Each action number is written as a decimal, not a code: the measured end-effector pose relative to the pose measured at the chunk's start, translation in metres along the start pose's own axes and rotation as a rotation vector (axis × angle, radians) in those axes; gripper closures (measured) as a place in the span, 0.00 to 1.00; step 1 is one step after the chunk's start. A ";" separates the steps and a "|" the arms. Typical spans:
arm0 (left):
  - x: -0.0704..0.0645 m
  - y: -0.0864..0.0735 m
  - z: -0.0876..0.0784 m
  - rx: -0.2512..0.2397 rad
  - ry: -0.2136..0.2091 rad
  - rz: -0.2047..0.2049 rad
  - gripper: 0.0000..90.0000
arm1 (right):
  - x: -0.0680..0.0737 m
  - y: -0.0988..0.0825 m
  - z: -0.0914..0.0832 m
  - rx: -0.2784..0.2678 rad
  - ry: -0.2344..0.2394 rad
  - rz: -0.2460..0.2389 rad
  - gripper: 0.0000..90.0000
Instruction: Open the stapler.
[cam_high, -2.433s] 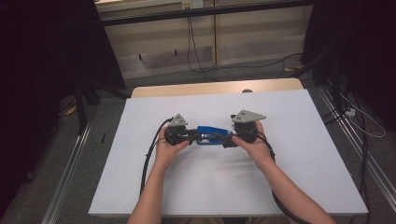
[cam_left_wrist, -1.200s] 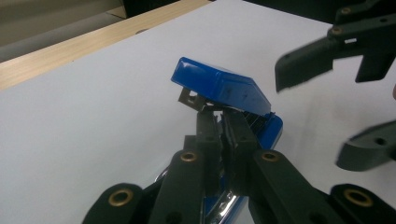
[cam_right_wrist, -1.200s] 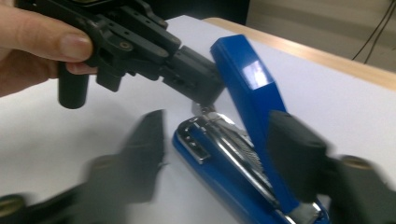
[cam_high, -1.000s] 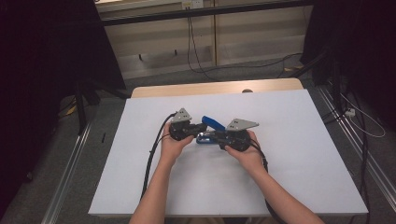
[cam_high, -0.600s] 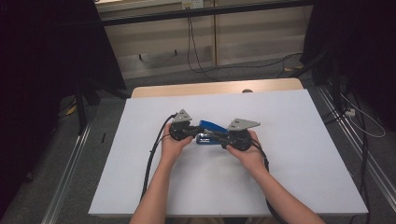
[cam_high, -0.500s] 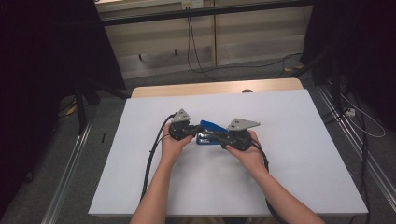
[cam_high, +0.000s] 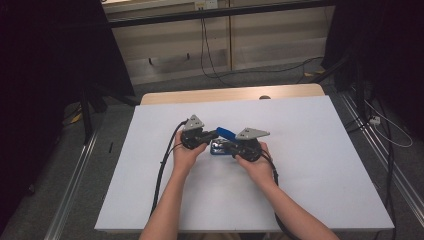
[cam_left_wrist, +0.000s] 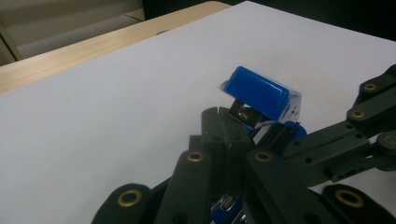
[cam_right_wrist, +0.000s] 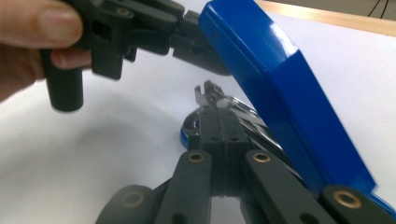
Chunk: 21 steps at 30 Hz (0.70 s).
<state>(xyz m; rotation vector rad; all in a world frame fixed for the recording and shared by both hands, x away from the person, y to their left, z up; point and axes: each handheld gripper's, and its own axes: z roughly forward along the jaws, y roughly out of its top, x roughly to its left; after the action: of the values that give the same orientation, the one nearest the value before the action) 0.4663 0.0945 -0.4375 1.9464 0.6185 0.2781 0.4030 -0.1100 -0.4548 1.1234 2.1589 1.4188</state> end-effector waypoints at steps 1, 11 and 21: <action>0.000 0.000 0.000 -0.001 -0.001 0.000 1.00 | 0.001 0.001 0.002 -0.003 -0.004 0.006 1.00; -0.001 0.003 -0.003 -0.008 -0.005 0.002 1.00 | 0.003 0.003 0.016 -0.006 -0.058 0.014 1.00; -0.003 0.005 -0.003 -0.009 0.005 0.007 1.00 | 0.007 0.006 0.022 -0.037 -0.101 0.031 1.00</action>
<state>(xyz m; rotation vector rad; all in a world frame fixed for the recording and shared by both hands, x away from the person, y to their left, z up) 0.4638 0.0932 -0.4312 1.9399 0.6131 0.2896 0.4156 -0.0899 -0.4583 1.1932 2.0460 1.3780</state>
